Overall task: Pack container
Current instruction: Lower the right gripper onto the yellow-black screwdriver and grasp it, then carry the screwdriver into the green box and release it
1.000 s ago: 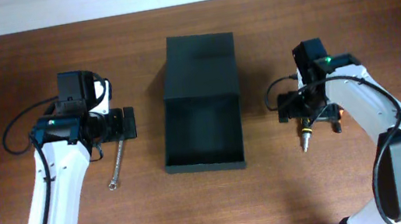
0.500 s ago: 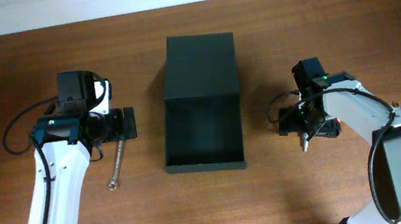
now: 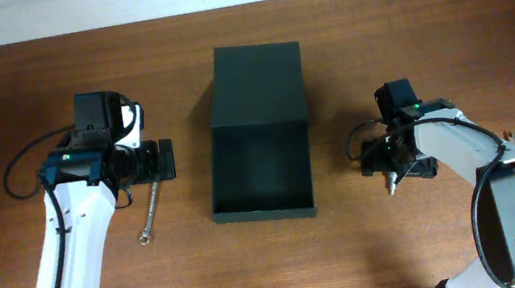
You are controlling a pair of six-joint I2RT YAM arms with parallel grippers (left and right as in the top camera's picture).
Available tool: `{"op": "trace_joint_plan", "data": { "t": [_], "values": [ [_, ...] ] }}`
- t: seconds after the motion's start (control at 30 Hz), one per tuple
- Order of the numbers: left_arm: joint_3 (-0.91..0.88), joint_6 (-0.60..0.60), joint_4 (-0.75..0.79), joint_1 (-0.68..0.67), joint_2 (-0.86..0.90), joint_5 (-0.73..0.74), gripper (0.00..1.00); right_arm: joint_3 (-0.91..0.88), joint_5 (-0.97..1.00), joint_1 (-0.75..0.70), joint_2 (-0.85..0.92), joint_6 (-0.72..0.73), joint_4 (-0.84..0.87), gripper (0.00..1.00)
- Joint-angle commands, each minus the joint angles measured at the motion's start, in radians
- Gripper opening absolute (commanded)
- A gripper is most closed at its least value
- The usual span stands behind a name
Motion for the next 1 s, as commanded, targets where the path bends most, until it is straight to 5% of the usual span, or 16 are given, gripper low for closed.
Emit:
{"op": "trace_joint_plan", "data": {
  "t": [0.0,0.2,0.3,0.6,0.77,0.97],
  "values": [
    [0.021,-0.006,-0.002,0.002,-0.003,0.012,0.99,-0.011,0.027,-0.005,0.003,0.012,0.006,0.91],
    [0.021,-0.006,-0.002,0.002,-0.003,0.012,0.99,-0.011,0.027,-0.005,0.003,0.012,0.006,0.50],
    [0.021,-0.006,-0.002,0.002,-0.003,0.012,0.99,-0.011,0.027,-0.005,0.003,0.012,0.006,0.45],
    [0.021,-0.006,-0.002,0.002,-0.003,0.012,0.99,-0.011,0.027,-0.005,0.003,0.012,0.010,0.04],
    [0.021,-0.006,-0.002,0.003,-0.005,0.011,0.99,0.021,0.023,-0.005,-0.007,-0.057,0.012,0.04],
    [0.022,-0.007,-0.002,0.062,-0.048,0.012,0.99,0.312,-0.048,0.007,-0.113,-0.196,-0.182,0.04]
  ]
}}
